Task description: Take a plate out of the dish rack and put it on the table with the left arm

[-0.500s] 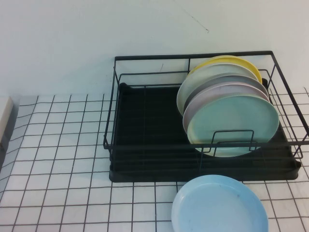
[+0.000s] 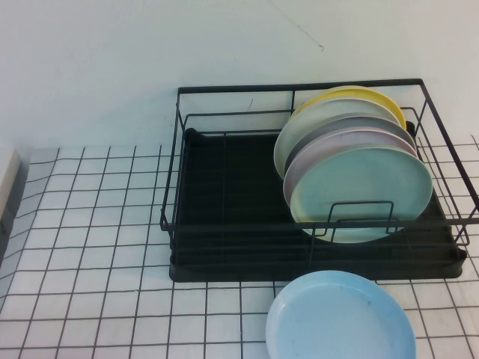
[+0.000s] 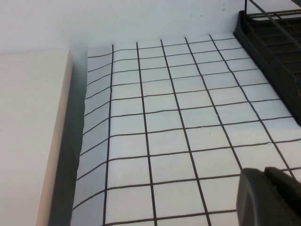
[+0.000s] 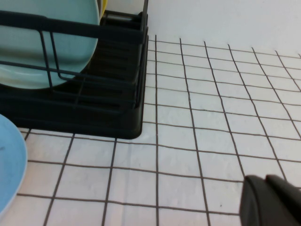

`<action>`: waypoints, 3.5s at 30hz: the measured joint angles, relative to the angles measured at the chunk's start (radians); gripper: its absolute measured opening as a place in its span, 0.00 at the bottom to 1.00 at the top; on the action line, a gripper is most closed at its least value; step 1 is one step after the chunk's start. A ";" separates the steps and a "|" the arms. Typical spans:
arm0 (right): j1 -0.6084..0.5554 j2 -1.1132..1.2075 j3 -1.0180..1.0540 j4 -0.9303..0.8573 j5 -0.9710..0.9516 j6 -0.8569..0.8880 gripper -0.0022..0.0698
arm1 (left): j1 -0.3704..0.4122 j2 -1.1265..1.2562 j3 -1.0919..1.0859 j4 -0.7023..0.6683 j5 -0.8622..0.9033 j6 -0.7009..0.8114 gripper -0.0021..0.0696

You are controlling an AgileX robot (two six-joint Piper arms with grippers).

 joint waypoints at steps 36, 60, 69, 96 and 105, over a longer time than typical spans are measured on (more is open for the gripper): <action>0.000 0.000 0.000 0.000 0.000 0.000 0.03 | 0.000 0.000 0.003 0.112 -0.971 0.002 0.02; 0.000 0.000 0.000 0.000 0.000 0.000 0.03 | 0.000 0.025 -0.359 0.071 -0.319 -0.153 0.02; 0.000 0.000 0.000 0.000 0.000 0.000 0.03 | 0.000 0.314 -0.616 -0.095 0.157 0.061 0.02; 0.000 0.000 0.000 0.000 0.000 0.000 0.03 | -0.328 1.404 -1.174 -1.018 0.265 1.176 0.02; 0.000 0.000 0.000 0.000 0.000 0.000 0.03 | -0.441 1.687 -1.358 -0.962 0.201 1.293 0.32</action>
